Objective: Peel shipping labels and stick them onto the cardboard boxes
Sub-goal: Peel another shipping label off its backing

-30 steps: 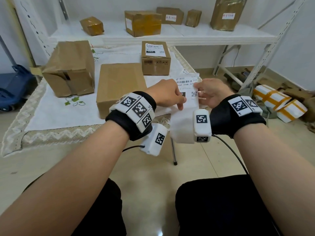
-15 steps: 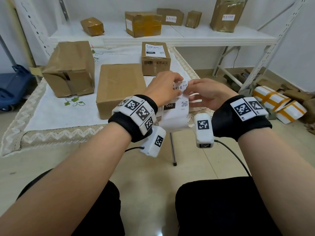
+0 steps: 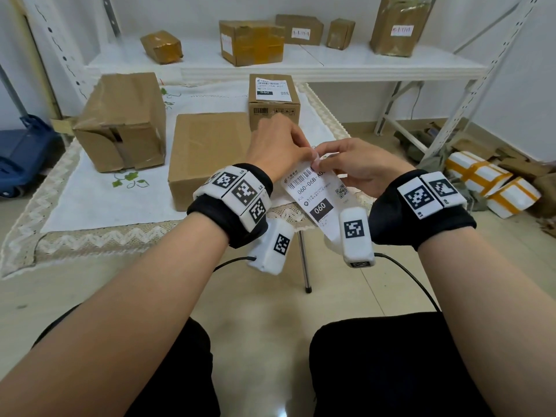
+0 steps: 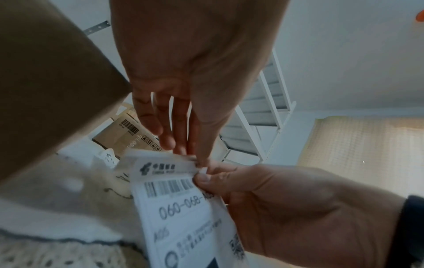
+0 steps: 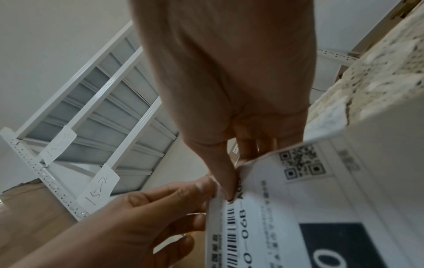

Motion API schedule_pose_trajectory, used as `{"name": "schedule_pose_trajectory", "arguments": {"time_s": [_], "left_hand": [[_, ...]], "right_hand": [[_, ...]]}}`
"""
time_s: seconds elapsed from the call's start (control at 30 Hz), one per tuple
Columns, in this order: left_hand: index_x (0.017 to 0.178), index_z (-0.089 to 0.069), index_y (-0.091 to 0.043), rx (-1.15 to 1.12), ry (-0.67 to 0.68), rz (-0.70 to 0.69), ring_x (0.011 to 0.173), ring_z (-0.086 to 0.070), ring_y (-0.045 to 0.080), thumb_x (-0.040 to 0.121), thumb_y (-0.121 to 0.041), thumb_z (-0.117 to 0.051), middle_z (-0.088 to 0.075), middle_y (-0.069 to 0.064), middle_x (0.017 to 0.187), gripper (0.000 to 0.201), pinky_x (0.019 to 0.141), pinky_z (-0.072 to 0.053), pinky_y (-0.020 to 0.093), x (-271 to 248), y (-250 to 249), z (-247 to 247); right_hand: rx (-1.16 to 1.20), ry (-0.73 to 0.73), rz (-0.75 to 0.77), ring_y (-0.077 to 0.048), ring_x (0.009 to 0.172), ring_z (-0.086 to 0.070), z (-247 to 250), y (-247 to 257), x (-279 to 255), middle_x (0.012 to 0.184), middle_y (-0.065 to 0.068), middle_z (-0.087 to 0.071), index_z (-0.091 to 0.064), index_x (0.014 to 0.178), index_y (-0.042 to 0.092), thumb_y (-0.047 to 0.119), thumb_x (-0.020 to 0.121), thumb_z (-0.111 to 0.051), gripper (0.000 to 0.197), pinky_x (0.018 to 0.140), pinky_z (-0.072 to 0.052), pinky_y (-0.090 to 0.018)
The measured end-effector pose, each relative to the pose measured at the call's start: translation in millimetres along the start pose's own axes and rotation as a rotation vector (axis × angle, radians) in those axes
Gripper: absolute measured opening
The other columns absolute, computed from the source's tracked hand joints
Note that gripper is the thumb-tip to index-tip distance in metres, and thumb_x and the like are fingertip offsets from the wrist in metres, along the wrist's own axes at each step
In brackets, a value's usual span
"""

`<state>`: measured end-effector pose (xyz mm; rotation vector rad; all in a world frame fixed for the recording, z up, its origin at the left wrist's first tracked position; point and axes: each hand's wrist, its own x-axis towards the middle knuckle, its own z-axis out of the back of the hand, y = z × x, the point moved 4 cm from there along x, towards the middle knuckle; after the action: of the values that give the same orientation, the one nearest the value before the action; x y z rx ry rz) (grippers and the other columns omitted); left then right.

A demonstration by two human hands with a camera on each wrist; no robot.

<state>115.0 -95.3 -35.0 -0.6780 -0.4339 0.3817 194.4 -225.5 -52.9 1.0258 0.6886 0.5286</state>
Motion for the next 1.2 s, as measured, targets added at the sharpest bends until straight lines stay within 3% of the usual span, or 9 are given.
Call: {"name": "schedule_pose_trajectory", "arguments": {"time_s": [0.07, 0.2, 0.33, 0.5, 0.7, 0.87, 0.93, 1.03, 1.2], "left_hand": [[0.082, -0.082, -0.021, -0.026, 0.014, 0.012, 0.077, -0.064, 0.009, 0.078, -0.029, -0.085, -0.073, -0.005, 0.078, 0.009, 0.059, -0.040, 0.016, 1, 2, 2], [0.080, -0.083, -0.017, -0.076, 0.016, 0.034, 0.079, -0.067, 0.014, 0.079, -0.022, -0.084, -0.074, -0.002, 0.075, 0.005, 0.069, -0.051, 0.028, 2, 6, 6], [0.074, -0.082, -0.015, -0.137, 0.027, 0.054, 0.069, -0.068, 0.013, 0.079, -0.017, -0.083, -0.074, -0.001, 0.068, 0.007, 0.076, -0.061, 0.036, 3, 9, 5], [0.080, -0.079, -0.005, -0.316, 0.071, 0.132, 0.067, -0.075, 0.021, 0.084, -0.009, -0.081, -0.076, 0.011, 0.073, 0.006, 0.068, -0.064, 0.032, -1, 8, 5], [0.096, -0.073, 0.001, -0.458, 0.128, 0.231, 0.058, -0.071, 0.016, 0.092, -0.008, -0.073, -0.071, 0.013, 0.078, 0.010, 0.057, -0.058, 0.021, -2, 10, 8], [0.092, -0.068, -0.003, -0.491, 0.151, 0.258, 0.058, -0.070, 0.017, 0.096, -0.006, -0.067, -0.069, 0.013, 0.078, 0.005, 0.058, -0.061, 0.024, -4, 10, 10], [0.089, -0.066, -0.005, -0.489, 0.156, 0.260, 0.056, -0.070, 0.016, 0.097, -0.006, -0.065, -0.069, 0.013, 0.078, 0.008, 0.055, -0.060, 0.022, -4, 10, 10], [0.089, -0.065, -0.004, -0.478, 0.165, 0.246, 0.052, -0.068, 0.015, 0.097, -0.006, -0.065, -0.067, 0.013, 0.078, 0.008, 0.051, -0.057, 0.021, -5, 10, 8], [0.092, -0.066, -0.005, -0.422, 0.143, 0.233, 0.059, -0.069, 0.018, 0.096, -0.007, -0.066, -0.068, 0.013, 0.082, 0.005, 0.053, -0.058, 0.024, -3, 10, 6]], "right_hand": [[0.014, 0.020, -0.023, -0.025, 0.094, -0.071, -1, 0, -1, 0.101, -0.013, -0.075, -0.072, 0.090, 0.019, 0.001, 0.097, -0.063, 0.021, 0.077, -0.063, -0.034], [-0.006, 0.013, -0.032, -0.038, 0.109, -0.072, -3, 1, -3, 0.114, -0.023, -0.074, -0.074, 0.105, 0.016, 0.001, 0.098, -0.063, 0.020, 0.094, -0.057, -0.056], [-0.082, -0.017, 0.001, -0.038, 0.102, -0.073, -3, 3, -4, 0.111, -0.023, -0.075, -0.074, 0.106, 0.011, 0.002, 0.099, -0.061, 0.018, 0.095, -0.057, -0.056], [-0.166, -0.075, 0.048, -0.030, 0.087, -0.065, -2, 4, 0, 0.110, -0.026, -0.074, -0.071, 0.109, -0.003, 0.004, 0.095, -0.064, 0.017, 0.097, -0.054, -0.054], [-0.195, -0.123, 0.023, -0.023, 0.060, -0.059, 4, 1, 5, 0.080, -0.010, -0.069, -0.071, 0.089, 0.007, 0.002, 0.091, -0.062, 0.011, 0.057, -0.050, -0.027], [-0.216, -0.135, -0.014, -0.021, 0.055, -0.063, 7, -2, 5, 0.078, -0.009, -0.072, -0.068, 0.082, 0.010, 0.002, 0.090, -0.063, 0.012, 0.050, -0.053, -0.023], [-0.205, -0.133, -0.005, -0.023, 0.059, -0.065, 7, -3, 6, 0.083, -0.012, -0.073, -0.070, 0.090, 0.006, 0.002, 0.090, -0.064, 0.008, 0.055, -0.057, -0.028], [-0.168, -0.094, 0.026, -0.029, 0.079, -0.067, 6, -2, 6, 0.092, -0.016, -0.073, -0.072, 0.104, -0.005, -0.001, 0.087, -0.071, 0.017, 0.086, -0.059, -0.048], [-0.160, 0.024, 0.048, -0.039, 0.100, -0.074, 1, 0, -1, 0.102, -0.014, -0.079, -0.075, 0.110, 0.003, 0.004, 0.082, -0.080, 0.029, 0.094, -0.059, -0.052]]}}
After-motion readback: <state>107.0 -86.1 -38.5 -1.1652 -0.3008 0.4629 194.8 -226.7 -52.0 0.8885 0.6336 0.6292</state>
